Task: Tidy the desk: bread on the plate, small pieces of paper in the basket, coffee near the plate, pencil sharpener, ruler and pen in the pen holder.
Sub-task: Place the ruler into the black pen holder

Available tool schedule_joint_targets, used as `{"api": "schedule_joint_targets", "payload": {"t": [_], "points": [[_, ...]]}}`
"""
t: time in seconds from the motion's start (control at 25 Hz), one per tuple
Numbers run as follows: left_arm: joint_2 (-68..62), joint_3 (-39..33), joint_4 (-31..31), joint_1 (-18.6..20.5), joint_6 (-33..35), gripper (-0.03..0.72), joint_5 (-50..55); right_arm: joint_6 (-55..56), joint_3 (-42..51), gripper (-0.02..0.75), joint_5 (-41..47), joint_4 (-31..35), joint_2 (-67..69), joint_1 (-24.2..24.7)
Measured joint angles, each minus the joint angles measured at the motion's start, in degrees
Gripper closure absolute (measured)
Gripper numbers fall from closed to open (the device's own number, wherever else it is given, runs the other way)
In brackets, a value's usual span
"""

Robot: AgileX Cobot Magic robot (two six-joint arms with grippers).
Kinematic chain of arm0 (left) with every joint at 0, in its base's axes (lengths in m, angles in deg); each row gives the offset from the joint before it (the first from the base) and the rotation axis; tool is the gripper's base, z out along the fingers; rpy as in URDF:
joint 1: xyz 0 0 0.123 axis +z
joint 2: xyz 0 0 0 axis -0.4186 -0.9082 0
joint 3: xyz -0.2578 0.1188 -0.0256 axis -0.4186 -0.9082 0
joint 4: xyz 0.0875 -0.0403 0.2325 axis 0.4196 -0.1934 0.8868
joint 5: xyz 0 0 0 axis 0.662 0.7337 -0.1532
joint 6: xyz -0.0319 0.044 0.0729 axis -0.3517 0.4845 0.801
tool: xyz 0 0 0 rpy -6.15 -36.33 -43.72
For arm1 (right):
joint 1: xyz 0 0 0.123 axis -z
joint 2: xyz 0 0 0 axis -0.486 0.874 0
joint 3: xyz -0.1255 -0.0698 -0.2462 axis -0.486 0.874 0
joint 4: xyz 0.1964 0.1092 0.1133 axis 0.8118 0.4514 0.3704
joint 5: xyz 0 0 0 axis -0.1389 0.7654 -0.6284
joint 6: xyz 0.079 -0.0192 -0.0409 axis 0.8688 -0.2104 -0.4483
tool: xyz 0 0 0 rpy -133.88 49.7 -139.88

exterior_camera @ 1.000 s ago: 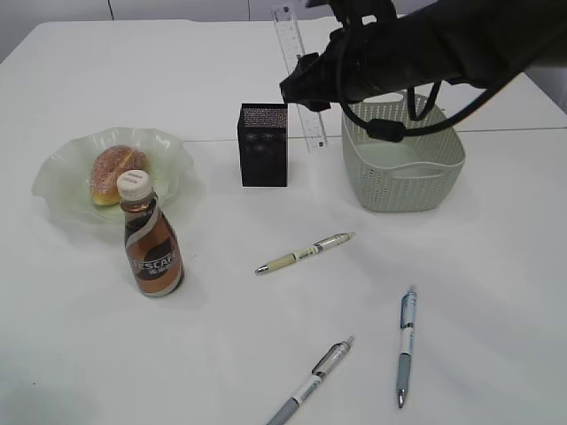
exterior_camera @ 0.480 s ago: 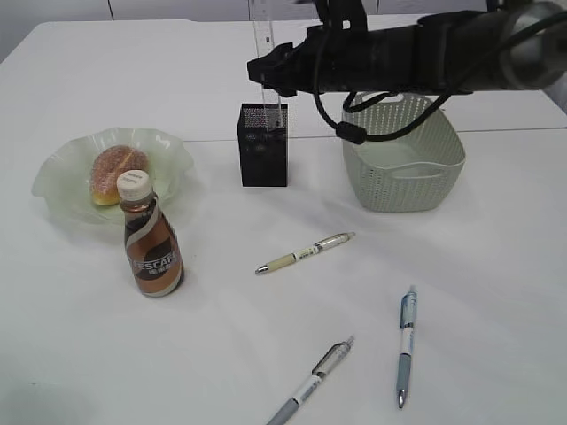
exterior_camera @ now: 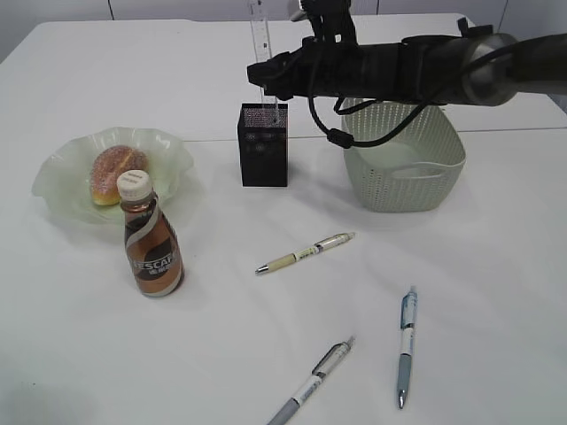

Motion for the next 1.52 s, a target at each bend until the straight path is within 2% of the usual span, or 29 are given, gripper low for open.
{"api": "schedule_joint_targets", "payload": {"t": [0.6, 0.96, 1.2, 1.32, 1.52], "points": [[0.0, 0.0, 0.1, 0.0, 0.0, 0.254, 0.0, -0.1, -15.8, 0.458, 2.1, 0.0, 10.8, 0.5], [0.0, 0.0, 0.1, 0.0, 0.0, 0.254, 0.0, -0.1, -17.1, 0.446, 2.1, 0.0, 14.6, 0.5], [0.0, 0.0, 0.1, 0.0, 0.0, 0.254, 0.0, -0.1, -17.2, 0.348, 2.3, 0.0, 14.7, 0.5], [0.0, 0.0, 0.1, 0.0, 0.0, 0.254, 0.0, 0.1, -17.2, 0.33, 2.4, 0.0, 14.7, 0.5], [0.0, 0.0, 0.1, 0.0, 0.0, 0.254, 0.0, 11.0, -17.2, 0.325, 2.2, -1.5, 14.0, 0.6]]}}
